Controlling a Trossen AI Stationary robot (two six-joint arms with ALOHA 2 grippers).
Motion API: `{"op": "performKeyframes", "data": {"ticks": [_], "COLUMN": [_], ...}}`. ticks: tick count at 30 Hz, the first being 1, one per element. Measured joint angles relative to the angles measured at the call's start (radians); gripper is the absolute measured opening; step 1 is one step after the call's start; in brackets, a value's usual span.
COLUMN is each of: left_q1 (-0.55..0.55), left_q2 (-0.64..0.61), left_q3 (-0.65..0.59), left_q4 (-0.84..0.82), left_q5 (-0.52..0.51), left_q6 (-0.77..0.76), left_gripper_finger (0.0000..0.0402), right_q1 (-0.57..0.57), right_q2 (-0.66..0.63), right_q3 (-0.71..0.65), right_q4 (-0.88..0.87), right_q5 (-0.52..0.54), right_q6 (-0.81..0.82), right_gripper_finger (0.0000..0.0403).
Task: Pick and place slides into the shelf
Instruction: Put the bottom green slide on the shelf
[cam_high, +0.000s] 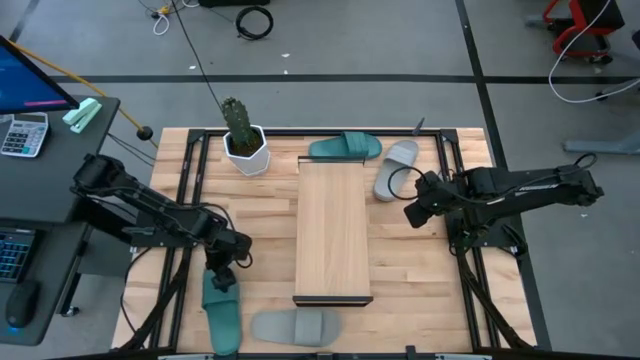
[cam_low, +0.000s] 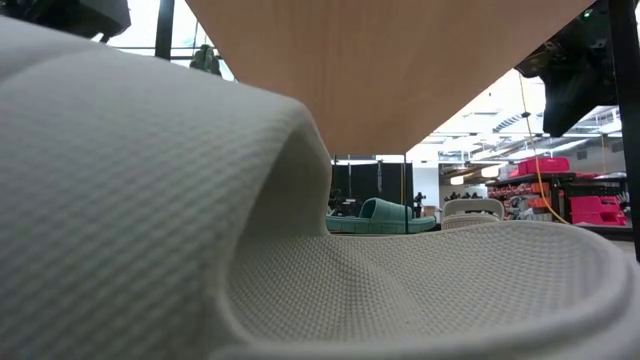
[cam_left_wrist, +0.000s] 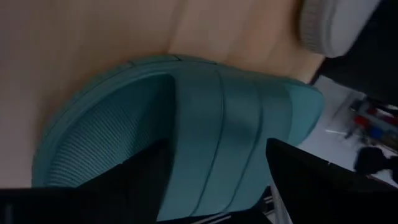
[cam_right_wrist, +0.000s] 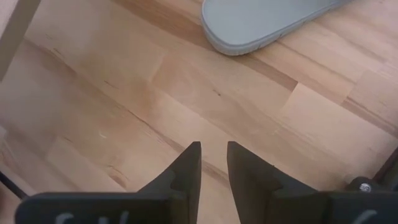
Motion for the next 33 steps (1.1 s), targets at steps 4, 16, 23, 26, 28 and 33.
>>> {"op": "performKeyframes", "data": {"ticks": [4, 16, 23, 26, 28, 33], "left_q1": [0.0, 0.0, 0.0, 0.0, 0.0, 0.0], "left_q2": [0.0, 0.0, 0.0, 0.0, 0.0, 0.0], "left_q3": [0.0, 0.0, 0.0, 0.0, 0.0, 0.0], "left_q4": [0.025, 0.012, 0.002, -0.01, -0.015, -0.016], "left_q5": [0.012, 0.015, 0.022, 0.024, 0.025, 0.024], "left_q6": [0.025, 0.054, 0.104, 0.114, 0.115, 0.133], "left_gripper_finger": [0.0274, 0.0197, 0.0093, 0.0039, 0.0014, 0.0012], "right_q1": [0.0, 0.0, 0.0, -0.001, -0.001, -0.001], "right_q2": [0.005, 0.005, 0.005, 0.005, 0.005, 0.004], "right_q3": [0.0, 0.0, 0.0, 0.0, 0.0, 0.0], "right_q4": [0.0, 0.0, 0.0, 0.0, -0.001, -0.001], "right_q5": [-0.001, 0.002, 0.037, 0.056, 0.07, 0.097], "right_q6": [-0.001, -0.003, -0.003, -0.003, -0.003, -0.003], "right_gripper_finger": [0.0085, 0.0085, 0.0085, 0.0085, 0.0085, 0.0085]}}
